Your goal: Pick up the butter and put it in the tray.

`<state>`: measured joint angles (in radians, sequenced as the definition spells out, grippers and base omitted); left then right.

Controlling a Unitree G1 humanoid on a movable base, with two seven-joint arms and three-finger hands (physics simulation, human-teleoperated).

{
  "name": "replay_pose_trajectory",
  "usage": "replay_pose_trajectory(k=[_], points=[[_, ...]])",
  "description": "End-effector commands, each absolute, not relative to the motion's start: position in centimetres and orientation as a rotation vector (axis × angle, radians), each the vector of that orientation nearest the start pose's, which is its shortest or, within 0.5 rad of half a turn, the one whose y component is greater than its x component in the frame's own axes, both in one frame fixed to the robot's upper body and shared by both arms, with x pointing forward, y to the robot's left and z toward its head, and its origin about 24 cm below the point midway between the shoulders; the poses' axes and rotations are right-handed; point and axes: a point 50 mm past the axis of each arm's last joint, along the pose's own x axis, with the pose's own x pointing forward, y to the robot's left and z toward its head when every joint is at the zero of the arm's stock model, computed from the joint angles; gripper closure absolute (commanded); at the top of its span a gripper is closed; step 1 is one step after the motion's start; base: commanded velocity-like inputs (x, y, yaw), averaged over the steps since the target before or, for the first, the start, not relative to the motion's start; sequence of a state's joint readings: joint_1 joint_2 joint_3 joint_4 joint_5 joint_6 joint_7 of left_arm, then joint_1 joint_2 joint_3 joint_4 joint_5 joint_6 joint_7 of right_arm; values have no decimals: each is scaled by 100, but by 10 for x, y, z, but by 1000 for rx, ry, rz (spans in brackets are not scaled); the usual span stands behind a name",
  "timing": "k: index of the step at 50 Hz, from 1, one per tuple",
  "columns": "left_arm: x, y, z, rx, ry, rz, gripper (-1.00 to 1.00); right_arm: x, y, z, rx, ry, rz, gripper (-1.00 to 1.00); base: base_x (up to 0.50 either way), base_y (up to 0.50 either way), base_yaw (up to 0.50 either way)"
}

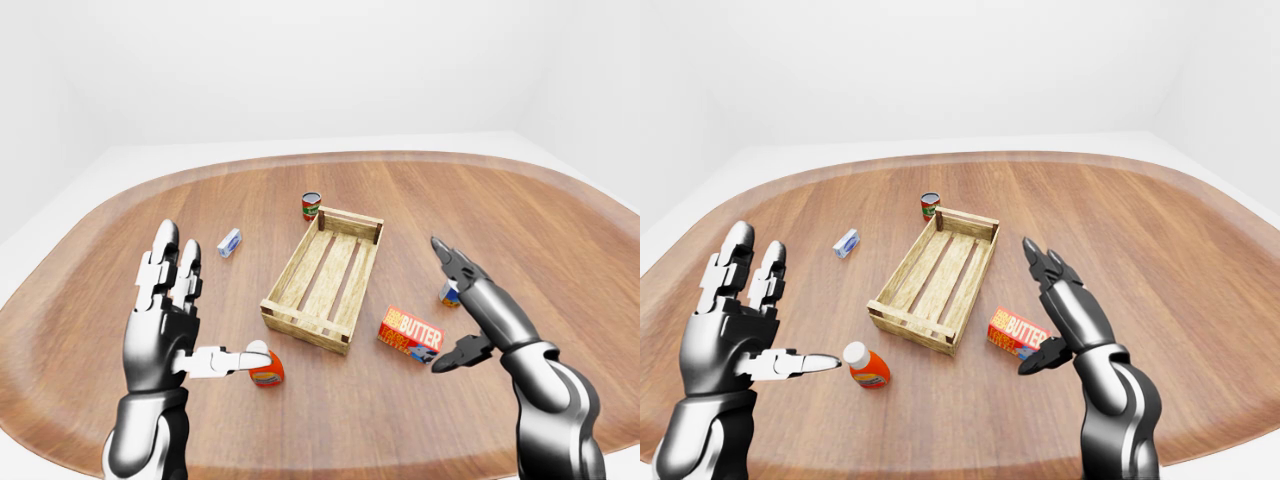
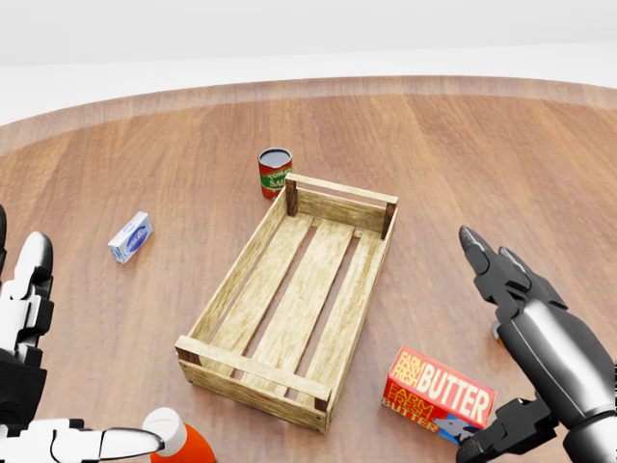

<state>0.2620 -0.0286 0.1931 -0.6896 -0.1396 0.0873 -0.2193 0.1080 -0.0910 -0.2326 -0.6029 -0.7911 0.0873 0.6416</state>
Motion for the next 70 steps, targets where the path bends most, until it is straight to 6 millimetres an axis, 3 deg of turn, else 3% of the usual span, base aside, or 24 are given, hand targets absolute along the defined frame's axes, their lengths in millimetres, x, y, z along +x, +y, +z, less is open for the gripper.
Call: replay_pose_trajectory(k=[1, 10, 38, 43, 70], points=[[184, 189, 136, -20, -361, 5, -100, 221, -213, 96, -904, 117, 149, -98, 0, 0, 0], [183, 190, 137, -19, -367, 7, -100, 229, -218, 77, -897, 192, 168, -98, 0, 0, 0], [183, 189, 137, -18, -368, 8, -100, 269, -219, 63, -919, 260, 261, -98, 0, 0, 0], [184, 189, 136, -17, -364, 10, -100, 274, -224, 52, -893, 299, 255, -98, 0, 0, 0], [185, 190, 137, -17, -367, 12, -100, 280, -236, 16, -803, 427, 238, -98, 0, 0, 0]])
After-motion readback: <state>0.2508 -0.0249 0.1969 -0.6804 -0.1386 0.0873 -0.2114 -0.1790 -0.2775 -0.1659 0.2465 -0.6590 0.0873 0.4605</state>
